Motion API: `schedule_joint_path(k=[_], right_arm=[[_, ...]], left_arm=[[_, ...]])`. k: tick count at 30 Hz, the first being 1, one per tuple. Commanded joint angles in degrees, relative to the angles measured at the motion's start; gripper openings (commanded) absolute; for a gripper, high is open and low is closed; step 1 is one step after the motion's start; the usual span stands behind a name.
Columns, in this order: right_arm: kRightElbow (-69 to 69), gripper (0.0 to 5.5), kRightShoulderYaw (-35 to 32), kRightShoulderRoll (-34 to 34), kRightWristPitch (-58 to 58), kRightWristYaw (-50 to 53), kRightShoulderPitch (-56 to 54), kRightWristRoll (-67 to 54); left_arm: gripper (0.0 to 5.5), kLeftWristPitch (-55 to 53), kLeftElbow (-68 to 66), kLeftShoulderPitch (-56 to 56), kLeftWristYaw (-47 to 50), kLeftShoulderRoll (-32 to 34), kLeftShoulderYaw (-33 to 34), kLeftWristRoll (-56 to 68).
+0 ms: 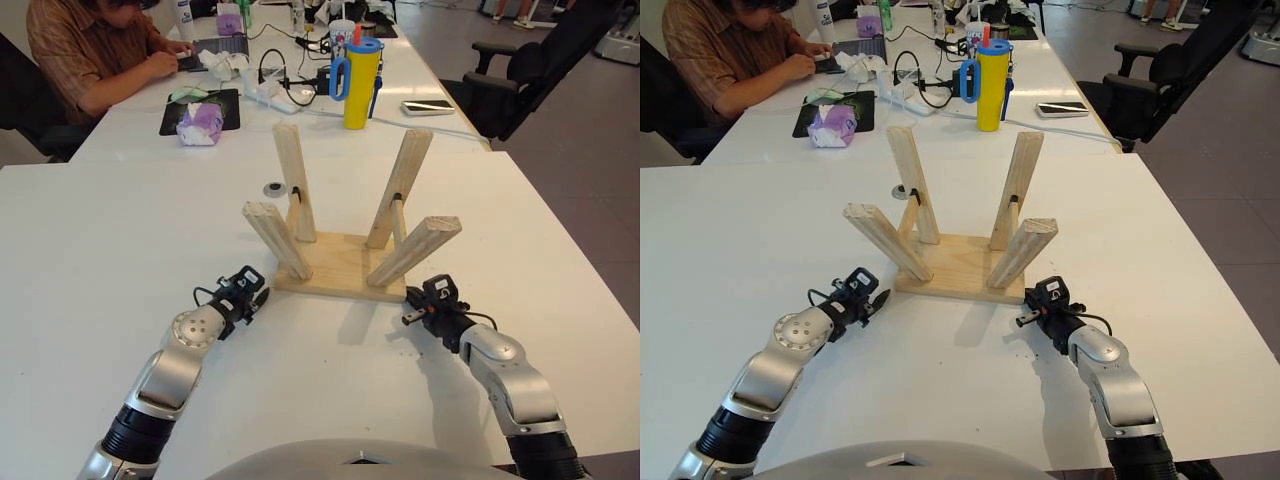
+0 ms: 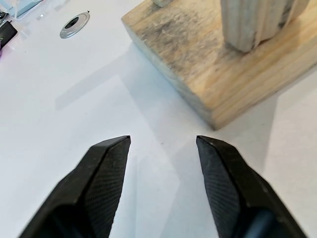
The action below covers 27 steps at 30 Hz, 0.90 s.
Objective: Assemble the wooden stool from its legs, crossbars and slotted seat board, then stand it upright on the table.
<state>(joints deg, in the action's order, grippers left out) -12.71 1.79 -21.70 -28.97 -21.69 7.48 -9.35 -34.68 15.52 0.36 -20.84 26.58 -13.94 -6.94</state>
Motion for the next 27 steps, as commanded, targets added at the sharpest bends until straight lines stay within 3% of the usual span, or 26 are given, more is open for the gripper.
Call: schedule_joint_path(k=[1, 9, 19, 27], right_arm=[[2.3, 0.0, 0.5, -0.6, -1.2, 0.6, 0.3, 1.7], [2.5, 0.0, 1.8, 0.3, -1.7, 0.8, 0.1, 2.3], [0.7, 0.0, 2.8, 1.6, -3.7, 1.2, -0.5, 1.5], [-5.9, 0.0, 2.6, 3.7, -12.0, -3.7, -2.4, -7.9]], left_arm=[[2.51, 1.9, -7.2, -0.4, 2.3, 2.1, 1.5, -3.1], [2.51, 12.3, -17.9, -5.1, 1.1, -1.1, -0.4, -2.9], [2.51, 13.8, -15.5, -4.0, -1.4, -6.6, -5.7, -2.7], [2.51, 3.1, -4.9, -2.6, -6.7, -12.2, -0.8, 11.8]])
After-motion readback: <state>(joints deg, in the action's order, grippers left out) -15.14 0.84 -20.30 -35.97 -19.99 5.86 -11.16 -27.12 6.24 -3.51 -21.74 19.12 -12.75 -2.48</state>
